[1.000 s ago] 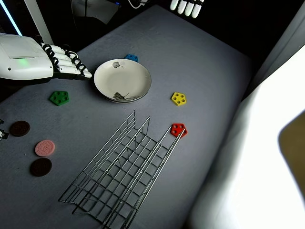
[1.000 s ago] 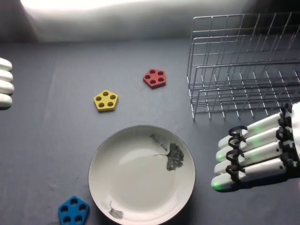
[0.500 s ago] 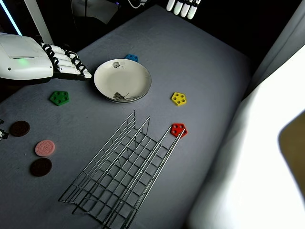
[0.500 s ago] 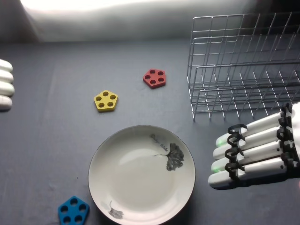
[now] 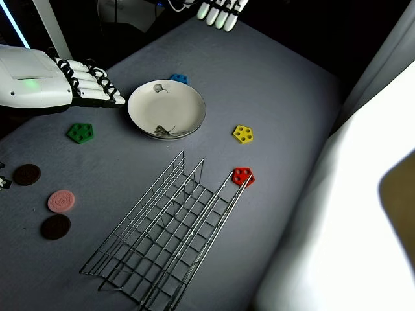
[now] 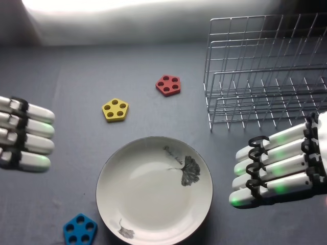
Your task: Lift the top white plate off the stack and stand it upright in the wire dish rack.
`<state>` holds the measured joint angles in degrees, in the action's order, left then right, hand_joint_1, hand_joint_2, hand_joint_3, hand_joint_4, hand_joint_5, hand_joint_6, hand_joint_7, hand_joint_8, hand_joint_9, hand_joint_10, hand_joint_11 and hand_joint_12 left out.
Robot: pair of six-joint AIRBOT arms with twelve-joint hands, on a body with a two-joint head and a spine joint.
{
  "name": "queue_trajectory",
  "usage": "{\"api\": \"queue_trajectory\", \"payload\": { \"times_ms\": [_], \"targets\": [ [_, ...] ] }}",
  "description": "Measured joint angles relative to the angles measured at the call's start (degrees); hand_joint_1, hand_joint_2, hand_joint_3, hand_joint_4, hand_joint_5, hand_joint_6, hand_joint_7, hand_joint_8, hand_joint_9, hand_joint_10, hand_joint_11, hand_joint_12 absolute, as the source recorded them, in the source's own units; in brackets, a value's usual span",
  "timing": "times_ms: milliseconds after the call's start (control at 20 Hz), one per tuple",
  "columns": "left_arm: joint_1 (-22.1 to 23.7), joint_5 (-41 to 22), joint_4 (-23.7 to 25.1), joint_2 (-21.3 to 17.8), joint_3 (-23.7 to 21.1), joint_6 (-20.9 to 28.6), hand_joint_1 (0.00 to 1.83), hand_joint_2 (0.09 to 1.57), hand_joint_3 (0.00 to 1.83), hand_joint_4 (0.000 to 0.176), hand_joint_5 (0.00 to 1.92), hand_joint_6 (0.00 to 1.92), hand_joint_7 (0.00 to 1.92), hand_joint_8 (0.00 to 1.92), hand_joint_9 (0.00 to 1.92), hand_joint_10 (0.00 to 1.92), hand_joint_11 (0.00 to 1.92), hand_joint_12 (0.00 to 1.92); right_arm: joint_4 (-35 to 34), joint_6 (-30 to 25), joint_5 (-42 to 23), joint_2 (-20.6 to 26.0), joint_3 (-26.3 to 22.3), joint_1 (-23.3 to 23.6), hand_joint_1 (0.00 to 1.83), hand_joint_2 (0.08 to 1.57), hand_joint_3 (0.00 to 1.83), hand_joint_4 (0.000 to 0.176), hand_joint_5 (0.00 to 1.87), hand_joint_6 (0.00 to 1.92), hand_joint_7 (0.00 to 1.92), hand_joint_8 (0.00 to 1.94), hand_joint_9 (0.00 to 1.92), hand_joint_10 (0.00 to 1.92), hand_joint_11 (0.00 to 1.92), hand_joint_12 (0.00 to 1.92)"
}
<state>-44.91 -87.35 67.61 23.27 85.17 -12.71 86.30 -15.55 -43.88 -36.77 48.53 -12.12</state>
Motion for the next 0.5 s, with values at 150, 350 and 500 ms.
{"api": "queue_trajectory", "payload": {
  "times_ms": [150, 350, 500],
  "targets": [
    [1.53, 2.86, 2.69, -0.57, -3.02, -0.79, 0.0, 1.0, 0.0, 0.0, 0.05, 0.01, 0.07, 0.0, 0.06, 0.0, 0.05, 0.05, 0.04, 0.02, -0.02, 0.0, 0.07, 0.0, 0.02, 0.97, 0.0, 0.0, 0.15, 0.0, 0.21, 0.0, 0.22, 0.0, 0.2, 0.01],
    [2.64, 6.49, 5.03, -0.57, -6.86, -1.88, 0.02, 1.0, 0.0, 0.0, 0.06, 0.01, 0.09, 0.01, 0.07, 0.01, 0.07, 0.06, 0.11, 0.02, -0.02, -0.04, 0.17, 0.0, 0.04, 0.97, 0.0, 0.0, 0.15, 0.01, 0.2, 0.01, 0.22, 0.0, 0.21, 0.01],
    [3.32, 9.25, 5.62, -0.55, -9.35, -2.56, 0.01, 0.99, 0.0, 0.0, 0.08, 0.01, 0.11, 0.01, 0.09, 0.01, 0.09, 0.06, 0.11, 0.02, -0.02, -0.15, 0.17, 0.0, 0.0, 0.97, 0.0, 0.0, 0.13, 0.0, 0.19, 0.0, 0.21, 0.0, 0.2, 0.01]
  ]
}}
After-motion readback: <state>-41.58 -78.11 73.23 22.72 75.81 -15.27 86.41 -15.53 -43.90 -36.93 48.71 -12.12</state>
